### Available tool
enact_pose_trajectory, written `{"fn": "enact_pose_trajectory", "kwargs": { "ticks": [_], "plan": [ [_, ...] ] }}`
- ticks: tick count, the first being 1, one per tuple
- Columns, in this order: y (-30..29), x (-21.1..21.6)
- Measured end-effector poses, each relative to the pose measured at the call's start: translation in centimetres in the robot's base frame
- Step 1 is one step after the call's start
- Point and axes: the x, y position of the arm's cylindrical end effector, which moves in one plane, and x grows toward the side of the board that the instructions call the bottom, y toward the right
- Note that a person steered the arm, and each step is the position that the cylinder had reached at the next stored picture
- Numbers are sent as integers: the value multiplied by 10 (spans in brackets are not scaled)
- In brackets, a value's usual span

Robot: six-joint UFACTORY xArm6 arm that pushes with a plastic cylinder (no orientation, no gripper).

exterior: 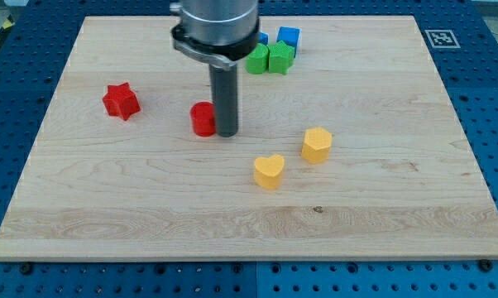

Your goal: Push the red circle into the red star

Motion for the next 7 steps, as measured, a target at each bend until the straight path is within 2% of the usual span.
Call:
{"fn": "enact_pose_trajectory", "kwargs": {
  "ticks": [2, 4, 7],
  "plan": [
    [-30, 0],
    [-6, -16],
    [-35, -18]
  ]
}}
